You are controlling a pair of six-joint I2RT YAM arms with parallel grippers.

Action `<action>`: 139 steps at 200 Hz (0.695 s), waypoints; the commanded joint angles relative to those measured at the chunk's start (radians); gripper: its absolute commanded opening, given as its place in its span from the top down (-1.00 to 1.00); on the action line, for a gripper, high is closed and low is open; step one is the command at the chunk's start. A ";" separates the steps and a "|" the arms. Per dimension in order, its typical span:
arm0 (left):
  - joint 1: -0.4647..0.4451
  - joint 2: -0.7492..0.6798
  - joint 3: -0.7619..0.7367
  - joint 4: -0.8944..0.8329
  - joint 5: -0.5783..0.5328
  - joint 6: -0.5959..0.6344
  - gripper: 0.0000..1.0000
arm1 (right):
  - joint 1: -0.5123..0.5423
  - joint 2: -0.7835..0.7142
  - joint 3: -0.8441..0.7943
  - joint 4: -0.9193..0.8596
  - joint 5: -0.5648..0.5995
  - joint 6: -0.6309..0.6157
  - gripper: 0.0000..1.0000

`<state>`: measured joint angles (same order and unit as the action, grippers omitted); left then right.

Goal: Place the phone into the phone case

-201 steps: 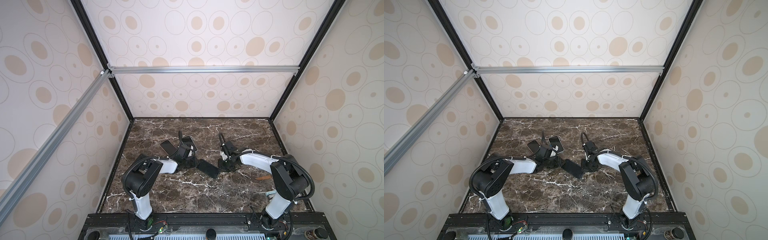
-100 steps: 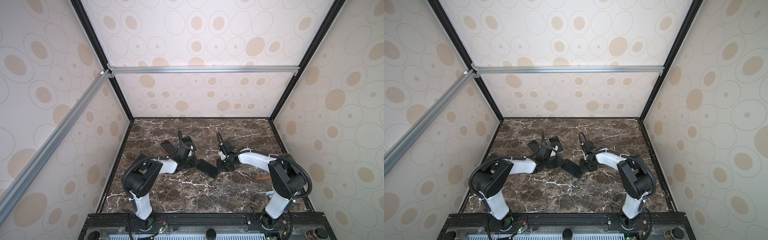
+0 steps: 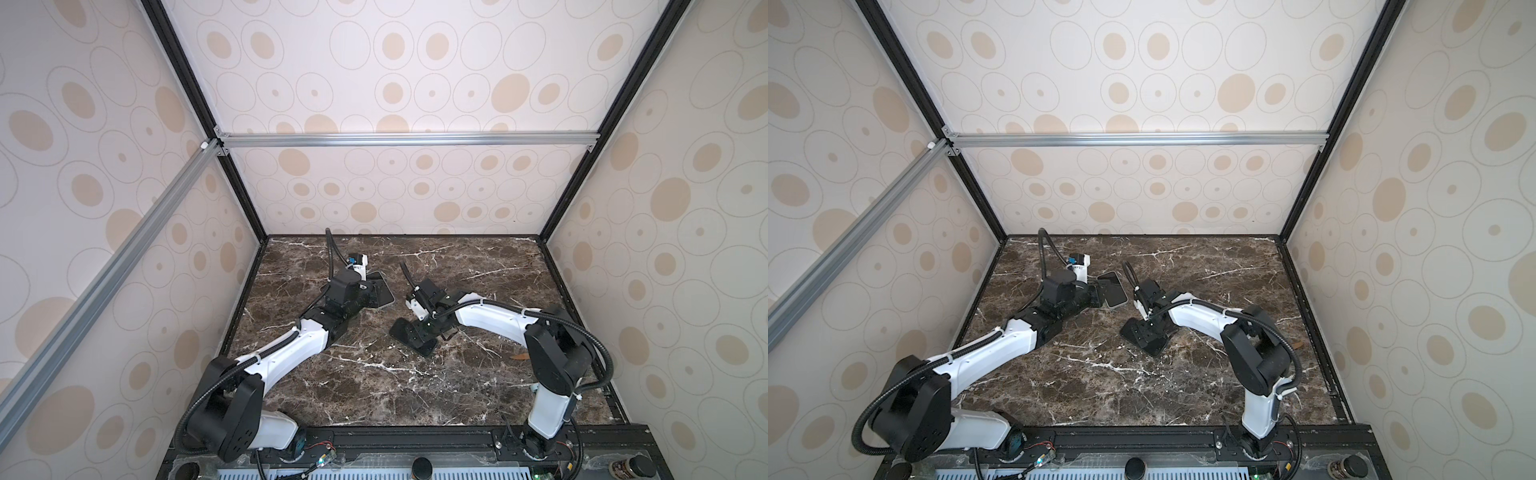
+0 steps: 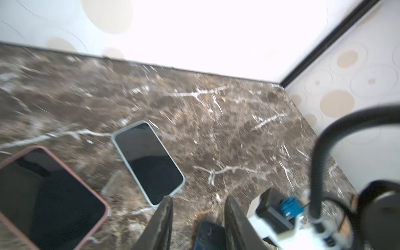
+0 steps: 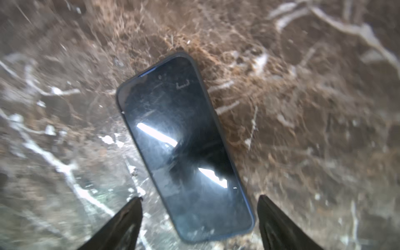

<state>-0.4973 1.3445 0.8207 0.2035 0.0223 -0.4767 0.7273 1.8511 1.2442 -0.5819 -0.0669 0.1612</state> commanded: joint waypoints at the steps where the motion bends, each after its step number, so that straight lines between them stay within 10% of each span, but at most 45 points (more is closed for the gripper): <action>1: 0.015 -0.047 -0.034 0.004 -0.111 0.065 0.17 | 0.019 0.041 0.015 -0.019 0.013 -0.117 -0.78; 70: 0.036 -0.094 -0.052 0.017 -0.119 0.055 0.15 | 0.050 0.115 0.039 -0.073 0.092 -0.162 -0.71; 139: 0.061 -0.100 -0.058 0.023 -0.117 0.047 0.13 | -0.045 0.191 0.107 -0.085 0.189 0.065 -0.45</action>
<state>-0.4534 1.2686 0.7601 0.2077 -0.0792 -0.4397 0.7521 1.9713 1.3315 -0.6338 0.0418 0.1116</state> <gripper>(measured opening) 0.435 0.776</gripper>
